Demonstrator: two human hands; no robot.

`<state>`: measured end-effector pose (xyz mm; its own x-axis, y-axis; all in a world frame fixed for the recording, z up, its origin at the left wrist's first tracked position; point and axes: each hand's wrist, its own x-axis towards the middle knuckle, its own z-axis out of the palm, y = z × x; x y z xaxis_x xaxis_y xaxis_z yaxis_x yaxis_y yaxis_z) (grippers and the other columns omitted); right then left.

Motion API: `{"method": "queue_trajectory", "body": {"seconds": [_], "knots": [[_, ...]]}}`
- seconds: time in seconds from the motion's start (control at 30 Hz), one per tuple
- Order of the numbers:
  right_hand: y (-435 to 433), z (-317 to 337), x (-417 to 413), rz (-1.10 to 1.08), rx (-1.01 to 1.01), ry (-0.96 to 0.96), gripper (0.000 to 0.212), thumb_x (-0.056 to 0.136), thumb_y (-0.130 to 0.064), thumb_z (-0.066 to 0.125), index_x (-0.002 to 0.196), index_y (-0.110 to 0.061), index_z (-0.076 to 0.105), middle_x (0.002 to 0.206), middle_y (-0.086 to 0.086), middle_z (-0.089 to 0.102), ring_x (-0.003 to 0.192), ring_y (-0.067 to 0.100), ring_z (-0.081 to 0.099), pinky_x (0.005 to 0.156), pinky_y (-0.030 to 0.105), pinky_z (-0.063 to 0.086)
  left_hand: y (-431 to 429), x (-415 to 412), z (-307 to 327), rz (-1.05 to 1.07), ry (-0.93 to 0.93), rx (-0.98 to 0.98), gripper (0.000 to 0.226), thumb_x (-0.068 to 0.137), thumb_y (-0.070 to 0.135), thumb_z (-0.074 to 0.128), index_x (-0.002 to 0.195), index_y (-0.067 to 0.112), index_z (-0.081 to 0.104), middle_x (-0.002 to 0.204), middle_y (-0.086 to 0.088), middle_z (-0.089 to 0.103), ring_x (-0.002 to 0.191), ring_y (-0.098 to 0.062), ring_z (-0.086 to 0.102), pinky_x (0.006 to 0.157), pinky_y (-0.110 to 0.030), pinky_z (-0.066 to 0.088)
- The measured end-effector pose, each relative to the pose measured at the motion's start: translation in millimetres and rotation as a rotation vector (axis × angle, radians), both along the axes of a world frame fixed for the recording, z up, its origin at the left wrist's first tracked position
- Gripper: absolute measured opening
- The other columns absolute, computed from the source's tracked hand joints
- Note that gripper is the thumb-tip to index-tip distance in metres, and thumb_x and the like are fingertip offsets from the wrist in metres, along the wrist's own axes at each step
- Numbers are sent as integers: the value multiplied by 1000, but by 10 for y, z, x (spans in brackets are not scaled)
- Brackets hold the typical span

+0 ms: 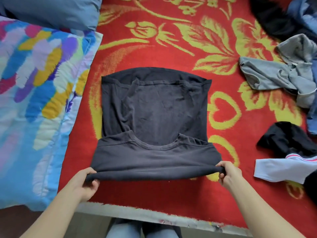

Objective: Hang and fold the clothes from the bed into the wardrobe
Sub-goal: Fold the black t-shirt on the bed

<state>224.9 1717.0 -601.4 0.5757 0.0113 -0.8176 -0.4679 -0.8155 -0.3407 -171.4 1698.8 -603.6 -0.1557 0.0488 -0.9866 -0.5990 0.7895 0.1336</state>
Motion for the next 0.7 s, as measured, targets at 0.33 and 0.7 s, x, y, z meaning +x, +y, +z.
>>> {"method": "queue_trajectory", "body": {"seconds": [0.33,0.7], "knots": [[1208,515,-152,368,602,-22,67,95,-13,47,149,-25,11,134,16,47,110,31,52,84,33,43,1349,360,549,128,139,769,53,98,43,39,146,25,23,133,0,45,100,-21,57,87,-32,44],[663,-437,-94,516,161,-82,68,93,-18,51,150,-14,14,150,14,28,133,33,35,108,49,33,918,206,-471,-386,389,310,64,93,22,57,147,8,25,143,-20,39,125,-34,46,98,-41,40]]}}
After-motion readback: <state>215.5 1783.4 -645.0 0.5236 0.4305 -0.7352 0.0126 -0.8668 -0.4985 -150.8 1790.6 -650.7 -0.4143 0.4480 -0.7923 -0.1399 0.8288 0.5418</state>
